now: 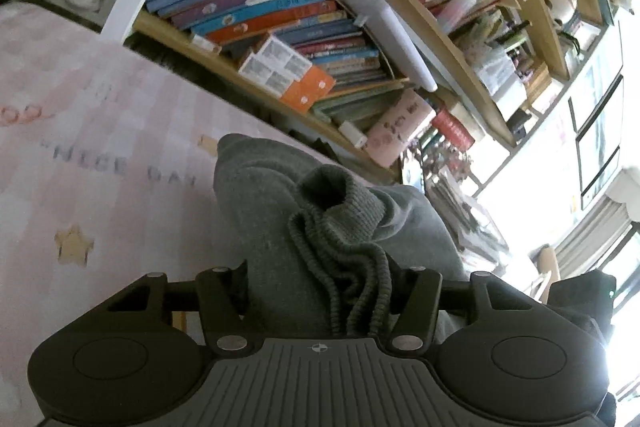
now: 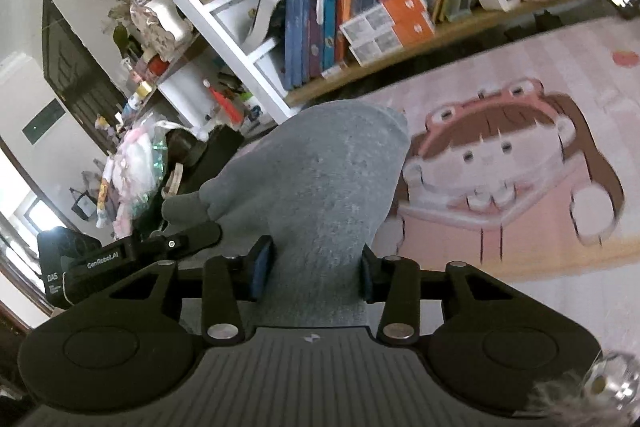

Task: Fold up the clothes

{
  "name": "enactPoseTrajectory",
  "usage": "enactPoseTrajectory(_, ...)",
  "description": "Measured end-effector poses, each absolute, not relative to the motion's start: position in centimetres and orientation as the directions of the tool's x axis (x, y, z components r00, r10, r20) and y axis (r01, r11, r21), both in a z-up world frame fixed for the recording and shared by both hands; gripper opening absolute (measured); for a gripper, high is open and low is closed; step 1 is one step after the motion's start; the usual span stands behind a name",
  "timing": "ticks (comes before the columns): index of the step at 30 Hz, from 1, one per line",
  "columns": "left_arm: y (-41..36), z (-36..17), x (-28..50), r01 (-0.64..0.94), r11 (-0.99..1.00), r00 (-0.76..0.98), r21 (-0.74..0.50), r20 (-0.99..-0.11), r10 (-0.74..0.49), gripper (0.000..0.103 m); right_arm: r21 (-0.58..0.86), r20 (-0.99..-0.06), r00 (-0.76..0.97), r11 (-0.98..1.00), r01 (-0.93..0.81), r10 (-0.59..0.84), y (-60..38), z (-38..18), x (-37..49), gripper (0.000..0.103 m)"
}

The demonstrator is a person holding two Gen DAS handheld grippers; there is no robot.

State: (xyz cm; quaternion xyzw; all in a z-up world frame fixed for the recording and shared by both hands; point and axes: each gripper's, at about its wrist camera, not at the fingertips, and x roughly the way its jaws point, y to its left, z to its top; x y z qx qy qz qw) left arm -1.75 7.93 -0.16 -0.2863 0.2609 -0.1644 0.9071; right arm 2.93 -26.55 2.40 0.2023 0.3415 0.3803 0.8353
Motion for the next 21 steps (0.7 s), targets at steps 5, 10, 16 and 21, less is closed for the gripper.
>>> enactPoseTrajectory(5,8.6,0.5,2.7,0.171,0.803,0.815,-0.572,-0.376,-0.441,0.056,0.612,-0.407,0.475,0.619,-0.493,0.78,-25.9,2.9,7.9,0.039)
enactPoseTrajectory(10,9.5,0.8,7.8,0.164,0.809,0.81,-0.565,-0.391,-0.437,0.056,0.656,-0.396,0.476,0.604,-0.452,0.785,-25.4,2.5,13.2,0.039)
enactPoseTrajectory(16,10.6,0.6,13.3,0.163,0.784,0.805,-0.598,-0.379,-0.457,0.056,0.679,-0.388,0.494,0.604,-0.417,0.778,-25.0,2.1,18.3,0.039)
enactPoseTrajectory(21,10.4,-0.4,17.7,0.158,0.767,0.793,-0.622,-0.383,-0.474,0.056,0.694,-0.39,0.525,0.616,-0.374,0.757,-25.5,1.3,21.9,0.039)
